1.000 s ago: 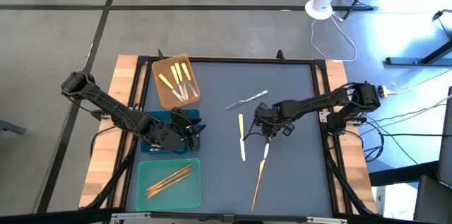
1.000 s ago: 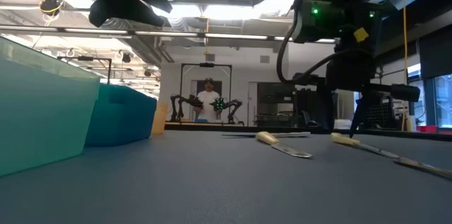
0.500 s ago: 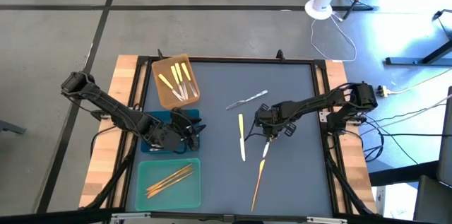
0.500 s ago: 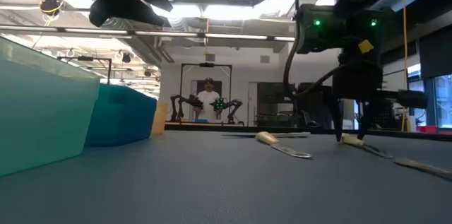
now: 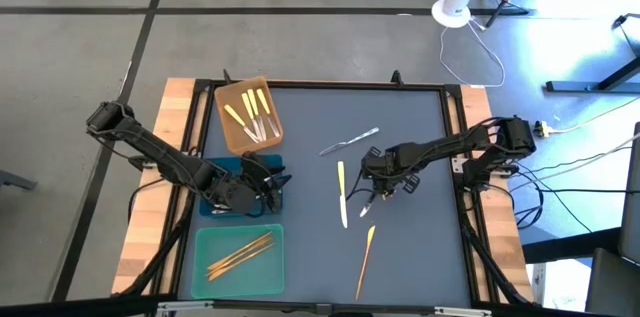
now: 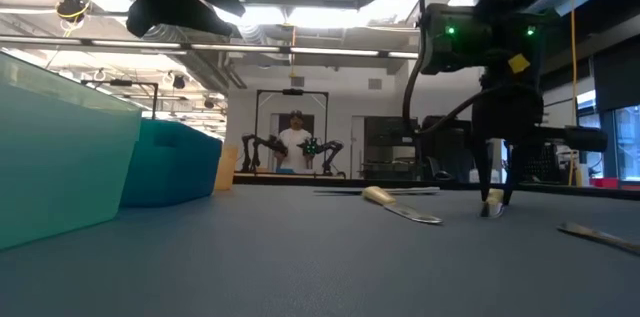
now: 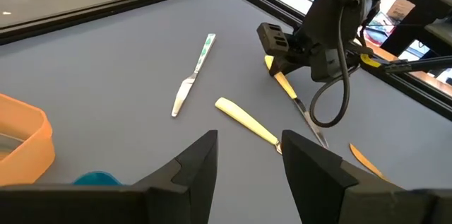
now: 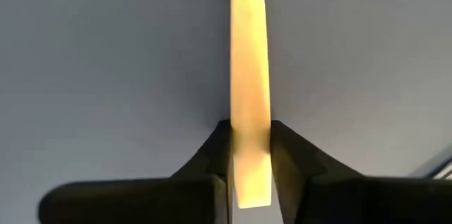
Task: Sort silverware by color (type)
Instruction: Put the yellow knife into the orange bin
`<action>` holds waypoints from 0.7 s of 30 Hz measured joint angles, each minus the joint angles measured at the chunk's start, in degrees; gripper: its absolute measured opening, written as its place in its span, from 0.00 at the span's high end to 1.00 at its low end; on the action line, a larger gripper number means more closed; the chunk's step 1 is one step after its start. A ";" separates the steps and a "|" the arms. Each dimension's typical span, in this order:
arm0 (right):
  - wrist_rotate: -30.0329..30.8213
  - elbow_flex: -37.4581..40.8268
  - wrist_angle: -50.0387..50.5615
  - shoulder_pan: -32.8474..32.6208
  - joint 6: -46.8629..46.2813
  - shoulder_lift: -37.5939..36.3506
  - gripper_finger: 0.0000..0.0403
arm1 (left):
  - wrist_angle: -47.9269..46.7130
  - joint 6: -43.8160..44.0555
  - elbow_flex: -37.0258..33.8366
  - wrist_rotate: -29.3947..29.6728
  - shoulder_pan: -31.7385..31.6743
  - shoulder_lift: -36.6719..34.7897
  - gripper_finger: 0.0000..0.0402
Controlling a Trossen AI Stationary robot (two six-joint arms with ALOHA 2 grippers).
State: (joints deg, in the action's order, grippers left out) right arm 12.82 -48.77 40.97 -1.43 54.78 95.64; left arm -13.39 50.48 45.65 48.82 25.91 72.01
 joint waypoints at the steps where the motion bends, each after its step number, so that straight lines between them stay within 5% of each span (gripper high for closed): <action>1: 0.00 0.00 0.00 0.00 0.00 0.00 0.87 | -0.02 0.00 0.00 0.00 0.00 0.00 0.62; 21: 1.22 -3.29 2.93 -0.05 -0.86 0.54 0.88 | 0.00 0.04 -0.02 0.13 0.00 0.00 0.62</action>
State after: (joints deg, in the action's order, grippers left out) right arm 14.04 -52.06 43.90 -1.48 53.92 96.18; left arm -13.38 50.52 45.63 48.94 25.91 72.01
